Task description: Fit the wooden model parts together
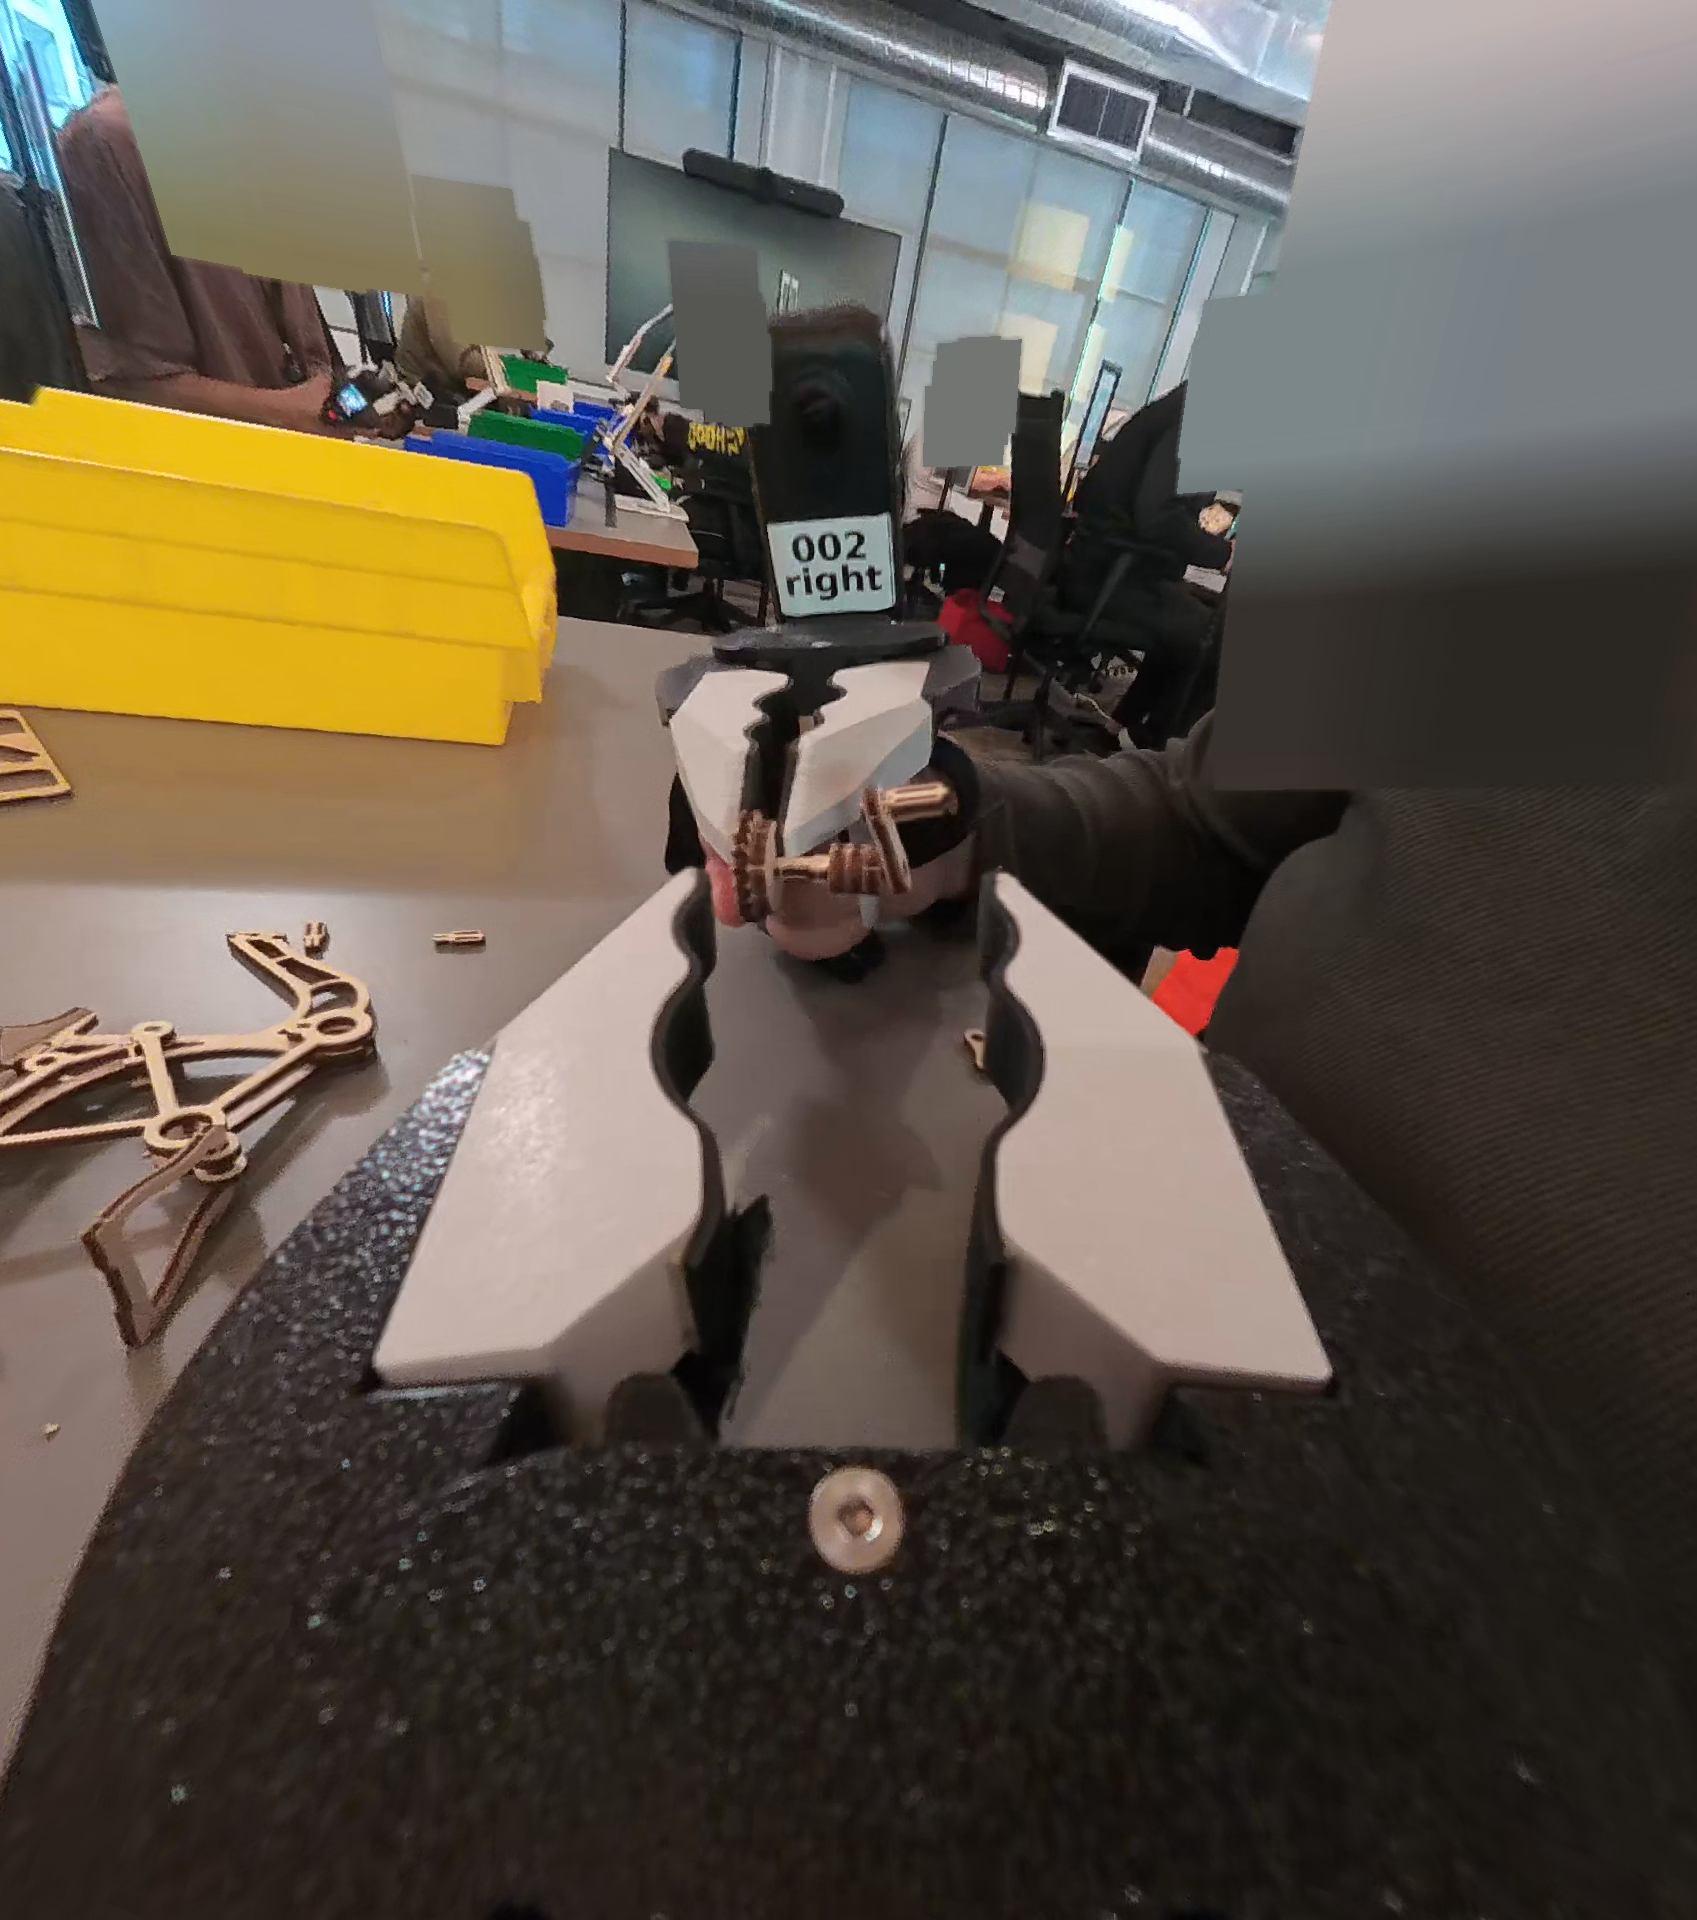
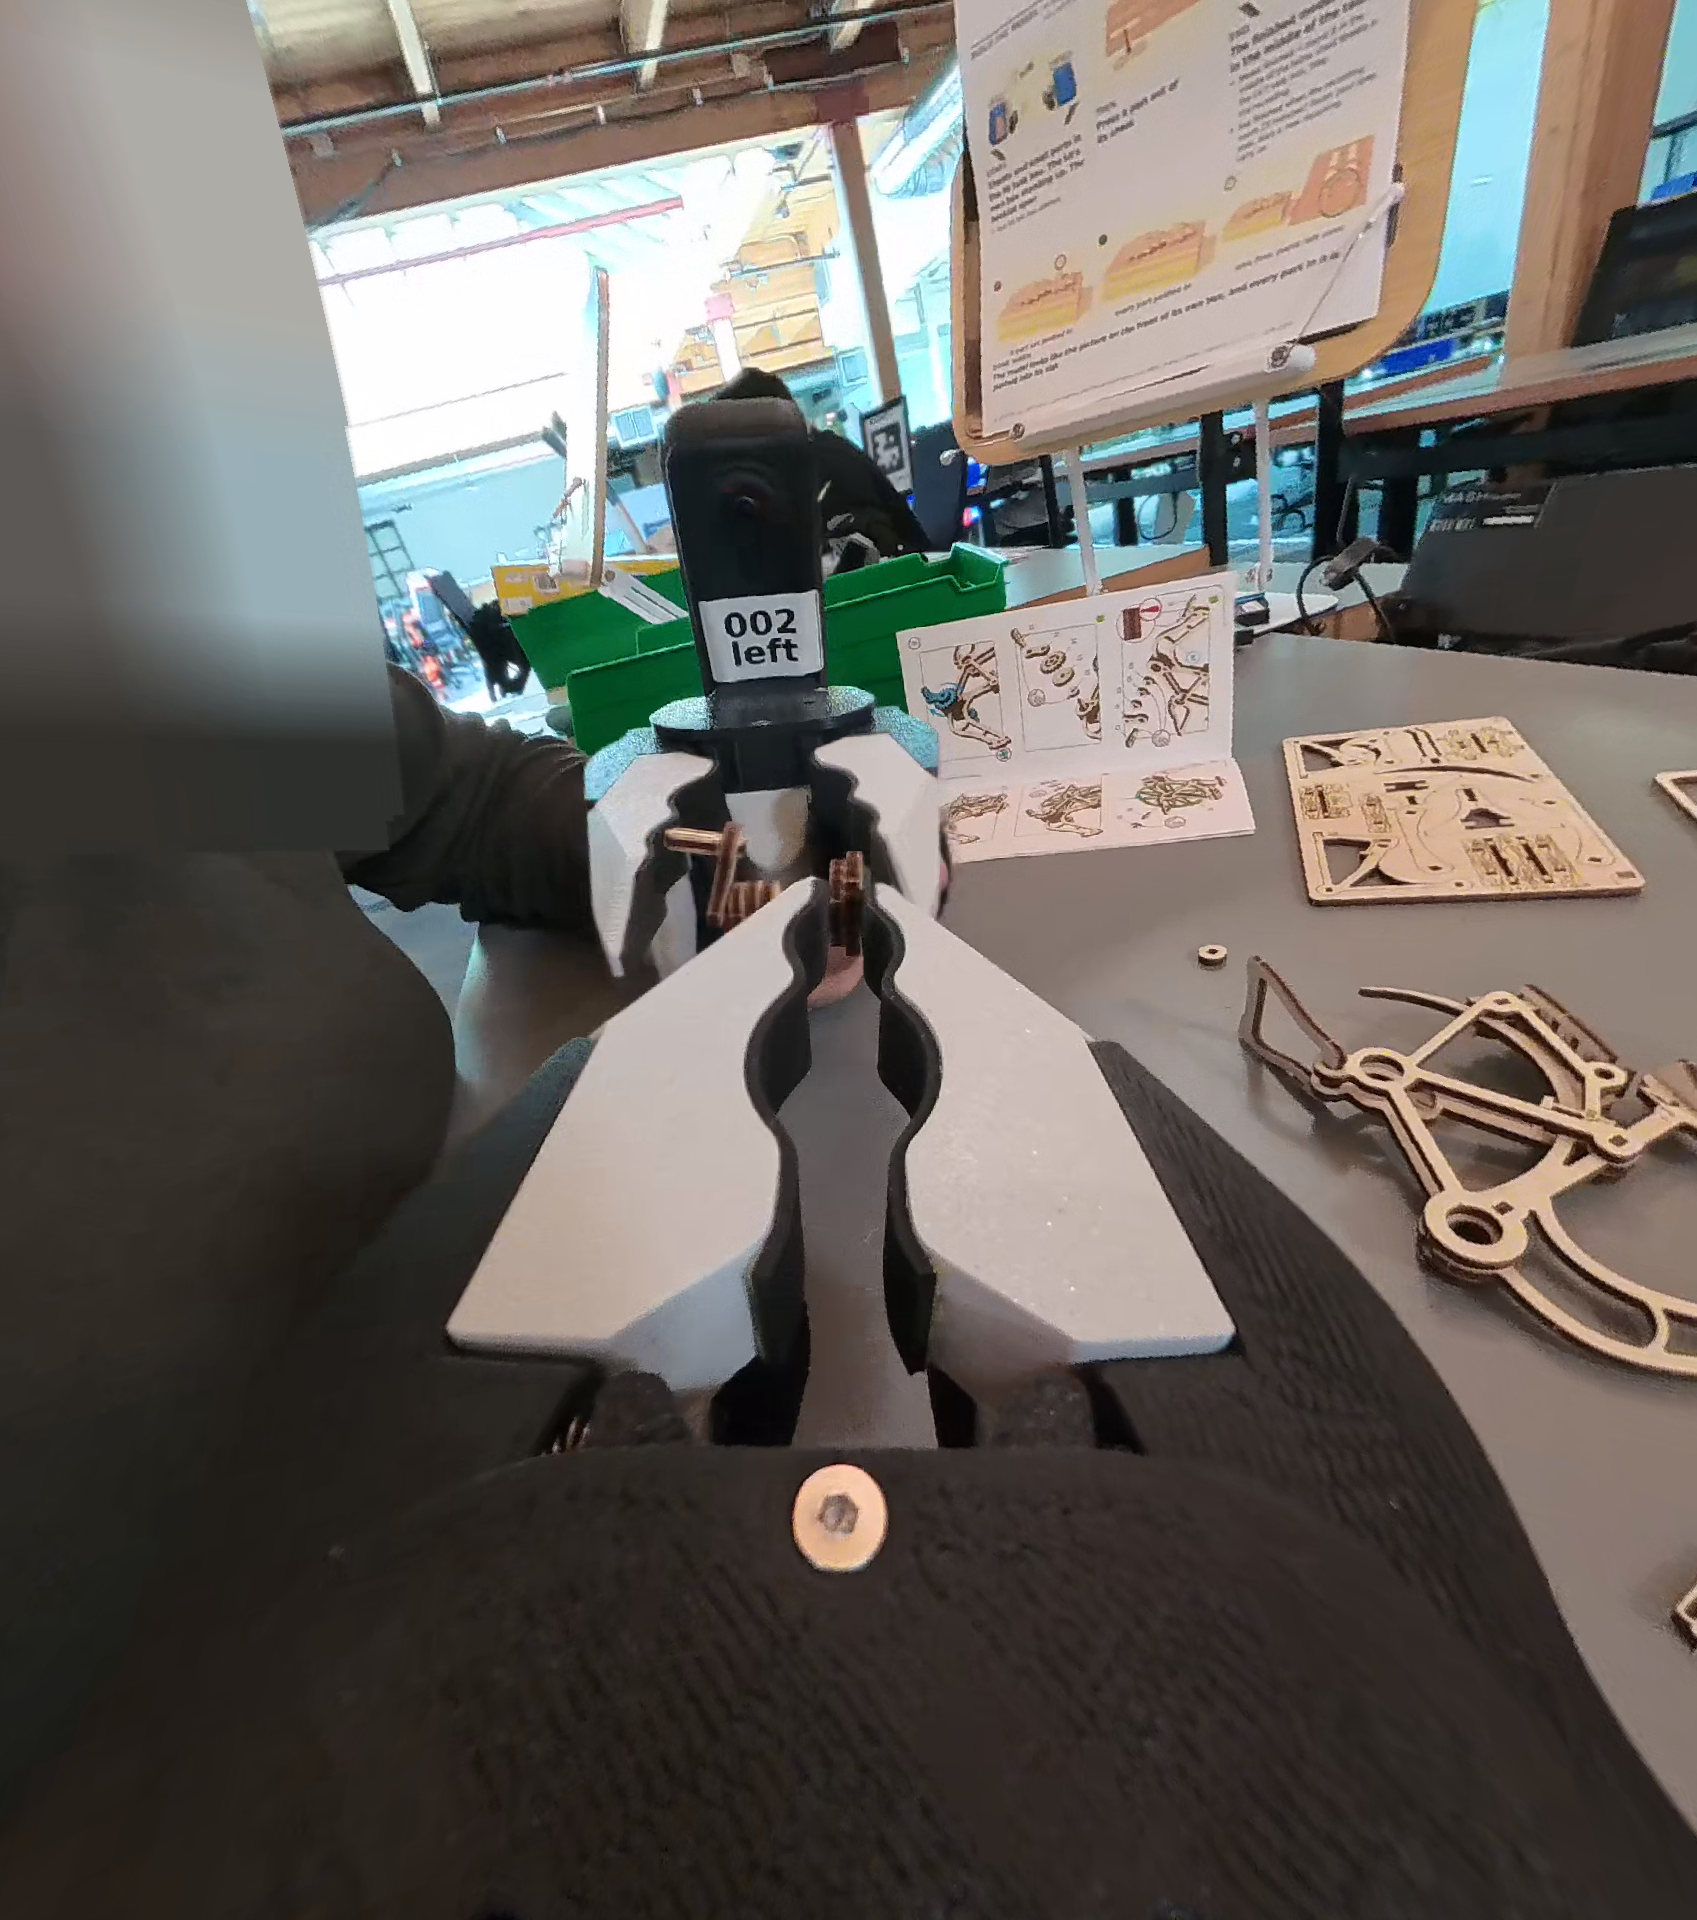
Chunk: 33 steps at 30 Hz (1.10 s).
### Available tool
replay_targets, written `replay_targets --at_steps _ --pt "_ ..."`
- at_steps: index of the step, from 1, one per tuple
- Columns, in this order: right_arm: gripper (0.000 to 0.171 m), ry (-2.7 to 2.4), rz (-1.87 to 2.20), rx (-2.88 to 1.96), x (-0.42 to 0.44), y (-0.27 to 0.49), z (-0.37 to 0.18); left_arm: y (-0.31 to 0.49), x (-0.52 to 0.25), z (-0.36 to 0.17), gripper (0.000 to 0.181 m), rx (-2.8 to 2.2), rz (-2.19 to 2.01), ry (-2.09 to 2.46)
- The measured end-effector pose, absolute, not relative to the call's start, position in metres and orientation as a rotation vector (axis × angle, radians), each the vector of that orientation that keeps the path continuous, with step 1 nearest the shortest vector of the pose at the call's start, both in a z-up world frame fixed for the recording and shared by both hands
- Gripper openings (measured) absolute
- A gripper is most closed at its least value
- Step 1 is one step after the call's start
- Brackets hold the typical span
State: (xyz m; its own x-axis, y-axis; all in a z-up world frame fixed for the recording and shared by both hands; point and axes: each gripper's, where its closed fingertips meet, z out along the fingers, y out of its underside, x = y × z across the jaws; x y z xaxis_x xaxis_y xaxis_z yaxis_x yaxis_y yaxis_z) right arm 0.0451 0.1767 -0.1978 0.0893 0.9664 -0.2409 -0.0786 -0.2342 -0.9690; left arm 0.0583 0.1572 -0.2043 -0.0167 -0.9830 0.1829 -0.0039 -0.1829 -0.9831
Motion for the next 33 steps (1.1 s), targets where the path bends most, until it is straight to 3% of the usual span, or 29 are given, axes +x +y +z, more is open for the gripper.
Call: replay_targets --at_steps 5,19,23,26,29,33 --pt "0.004 -0.965 1.326 -1.362 0.045 0.176 -0.197 0.163 0.053 -0.197 0.029 -1.328 -1.408 1.064" --pt "0.004 -1.024 1.294 -1.297 0.042 0.167 -0.194 0.155 0.049 -0.198 0.028 -1.260 -1.341 1.164" --pt "0.034 -1.066 1.283 -1.246 0.042 0.160 -0.192 0.157 0.046 -0.195 0.028 -1.229 -1.278 1.158" --pt "0.039 -1.126 1.209 -1.216 0.038 0.155 -0.195 0.158 0.045 -0.195 0.028 -1.228 -1.281 1.157" --pt "0.030 -1.126 1.147 -1.203 0.039 0.158 -0.196 0.157 0.046 -0.198 0.028 -1.227 -1.262 1.176" --pt "0.030 -1.143 1.069 -1.180 0.039 0.159 -0.197 0.158 0.046 -0.199 0.028 -1.228 -1.248 1.180"
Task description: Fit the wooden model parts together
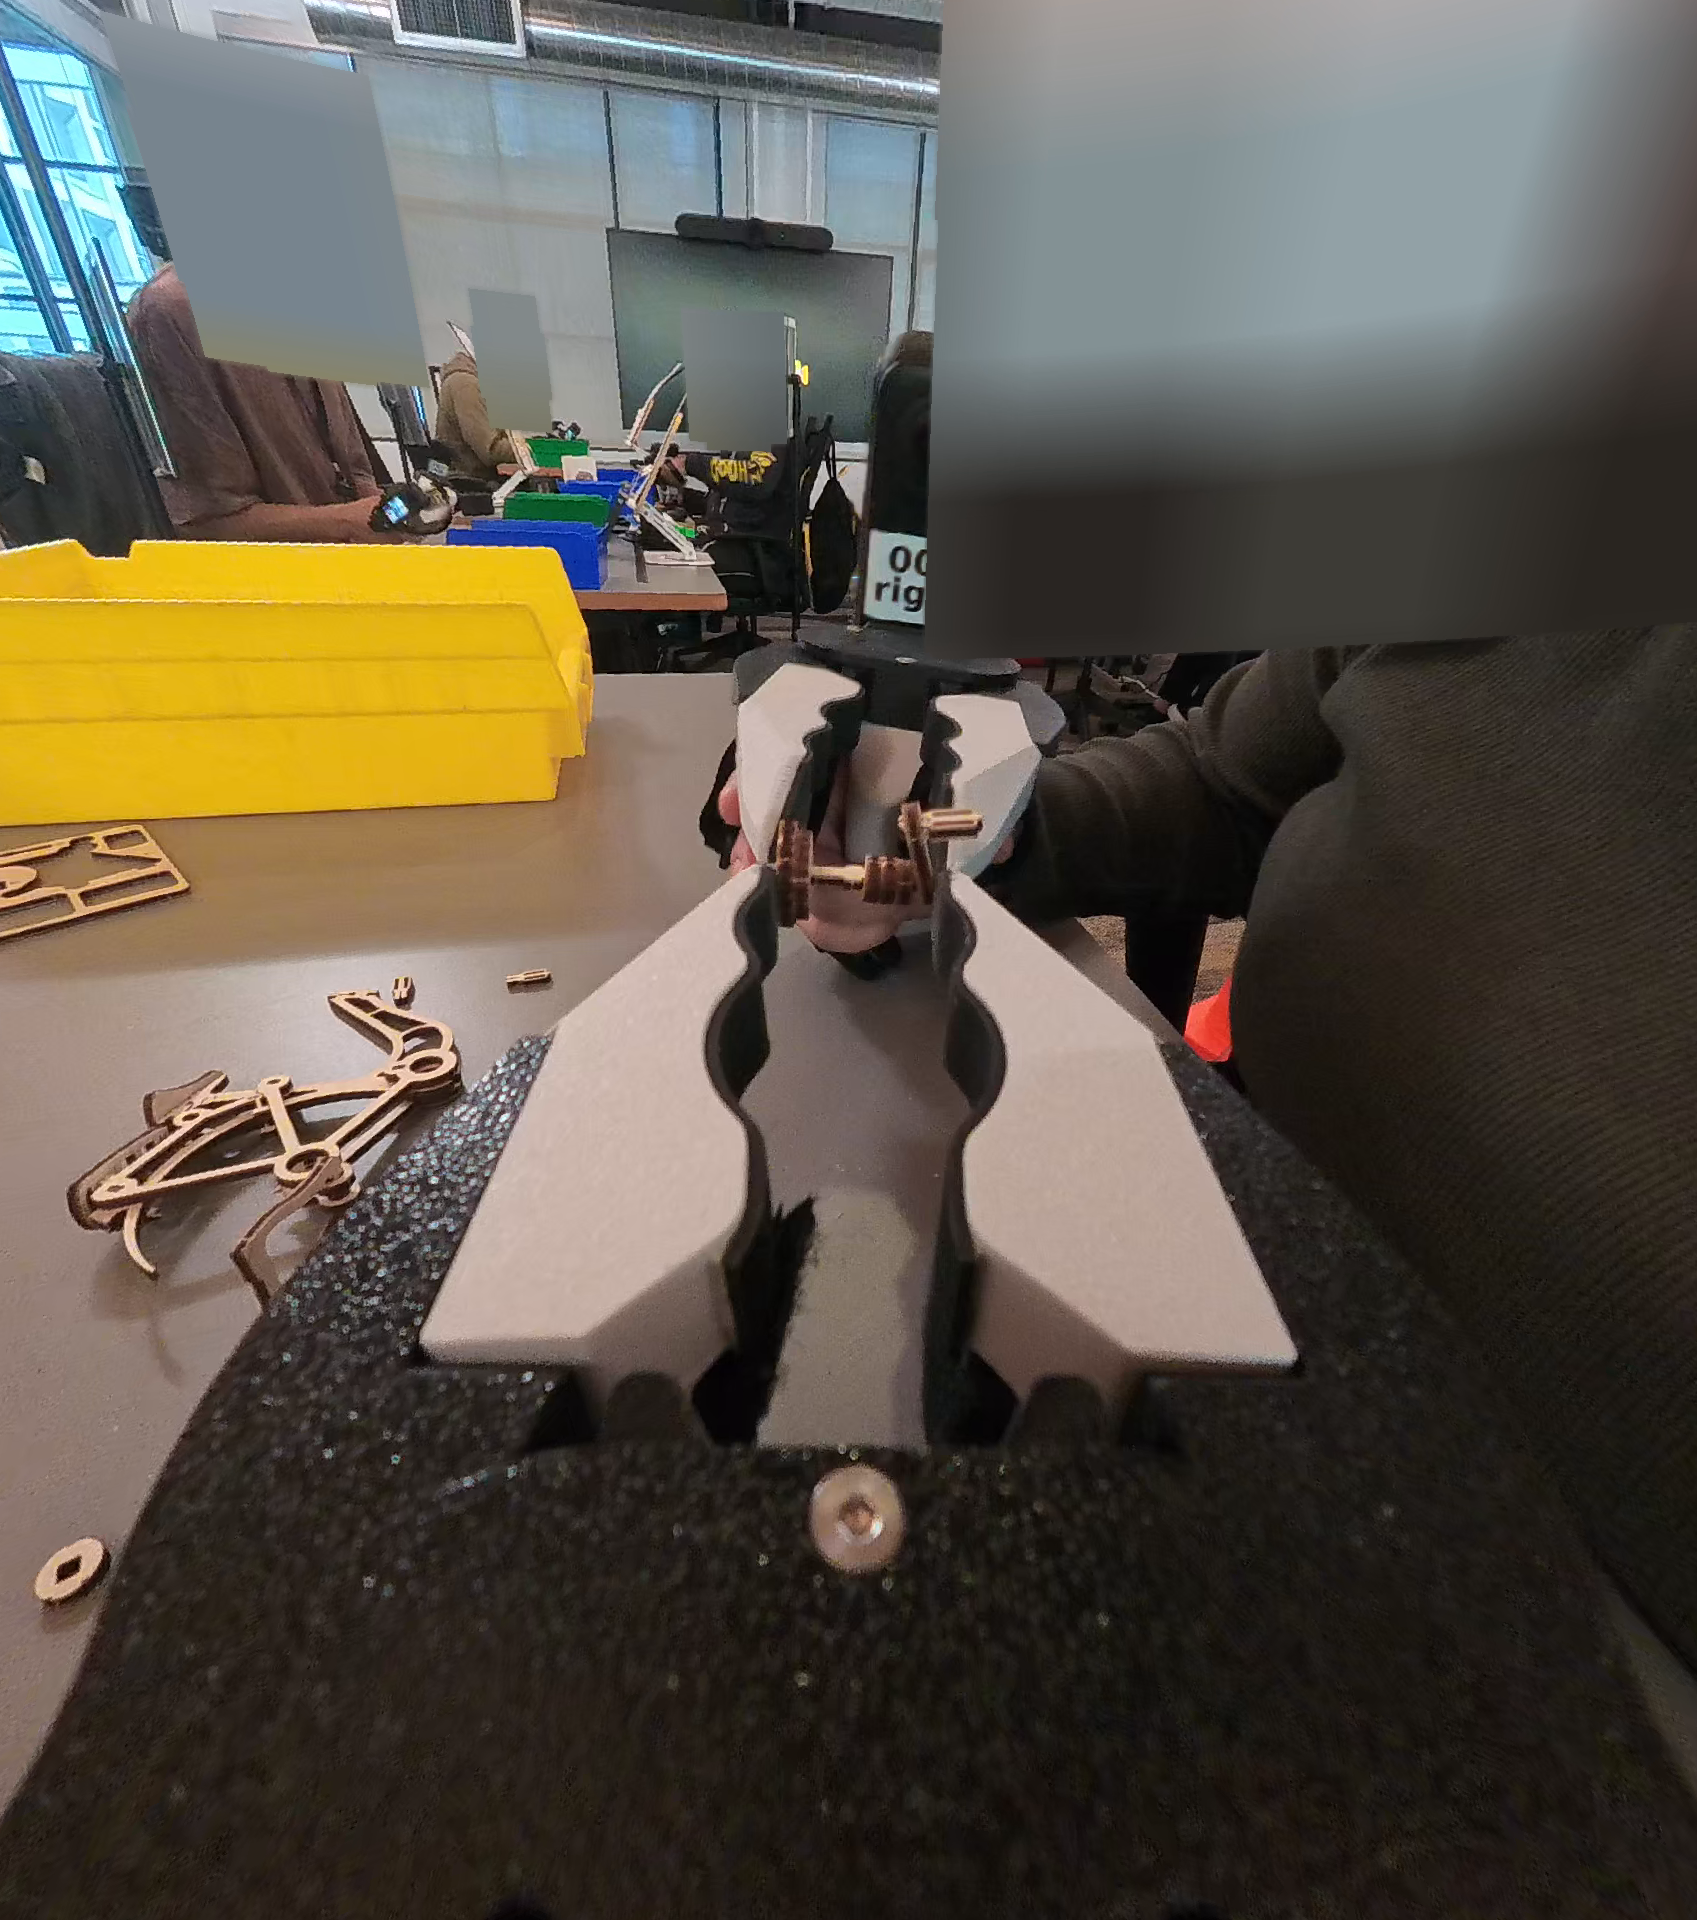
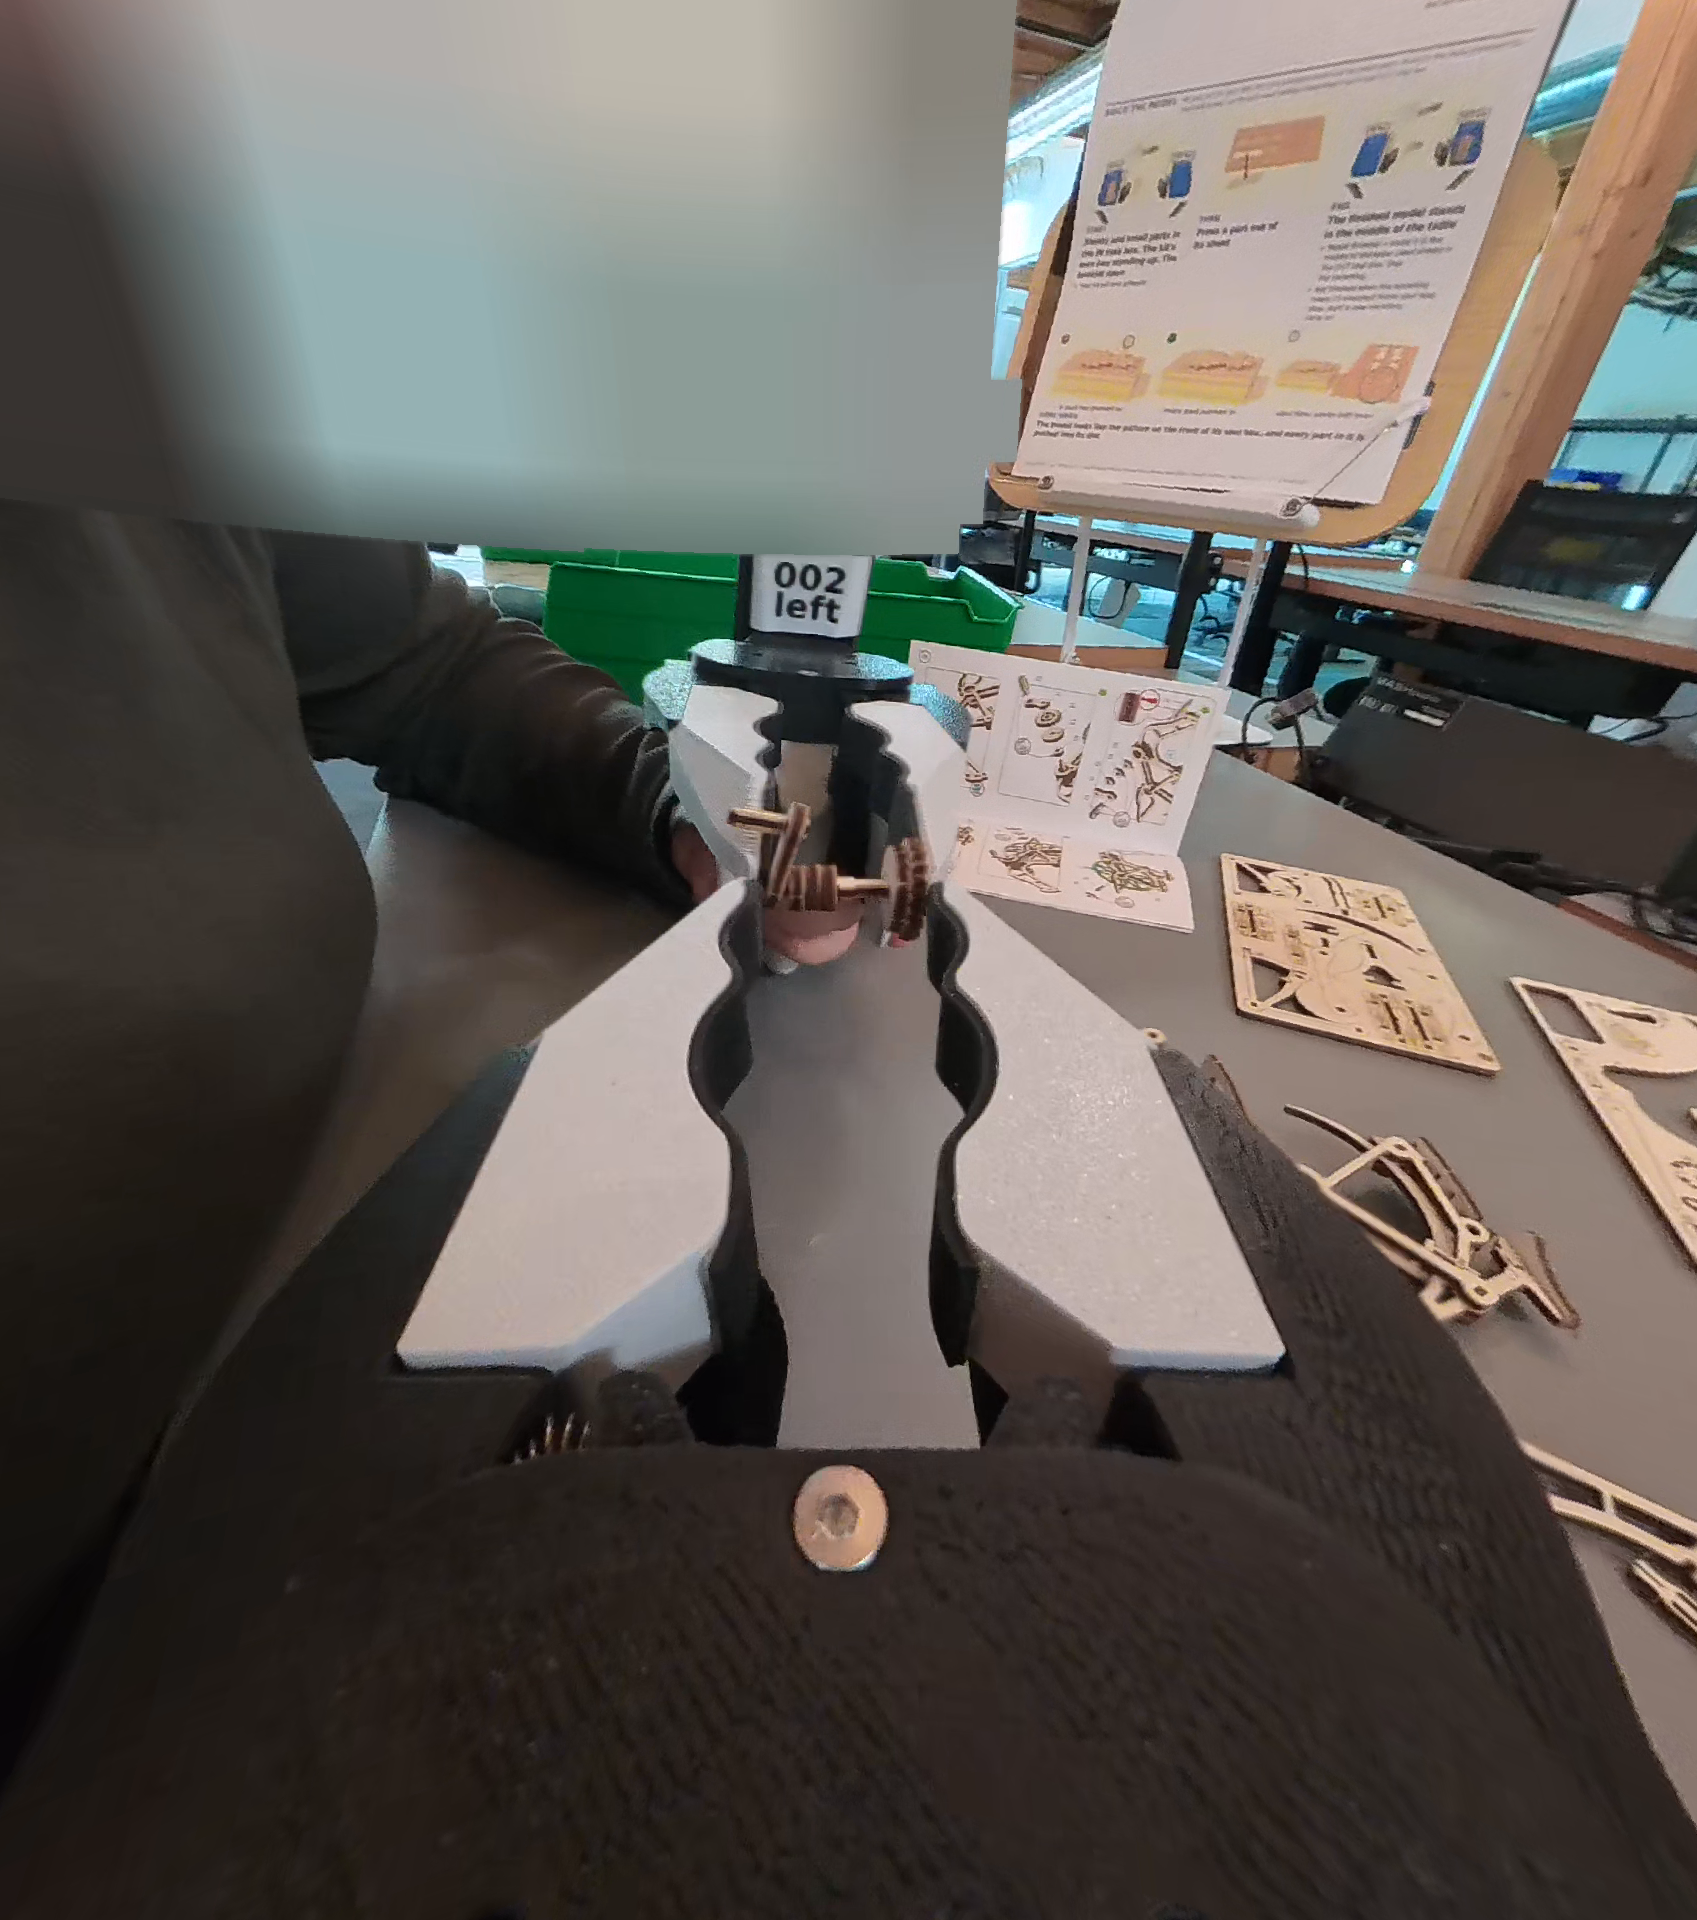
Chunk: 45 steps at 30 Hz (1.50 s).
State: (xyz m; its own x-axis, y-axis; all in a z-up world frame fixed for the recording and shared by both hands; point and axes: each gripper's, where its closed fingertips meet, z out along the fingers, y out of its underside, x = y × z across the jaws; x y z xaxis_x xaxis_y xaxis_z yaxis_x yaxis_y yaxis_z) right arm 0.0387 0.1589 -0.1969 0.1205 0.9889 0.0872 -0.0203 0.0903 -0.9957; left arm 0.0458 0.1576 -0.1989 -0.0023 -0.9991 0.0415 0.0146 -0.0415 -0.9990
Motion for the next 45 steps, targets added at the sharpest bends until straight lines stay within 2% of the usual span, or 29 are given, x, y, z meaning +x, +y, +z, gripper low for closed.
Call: replay_targets --at_steps 18,45 --pt "0.025 -1.200 1.010 -1.210 0.038 0.159 -0.206 0.159 0.048 -0.209 0.025 -1.238 -1.151 1.218" --pt "0.027 -1.218 0.942 -1.150 0.038 0.156 -0.204 0.156 0.046 -0.207 0.025 -1.223 -1.138 1.236"
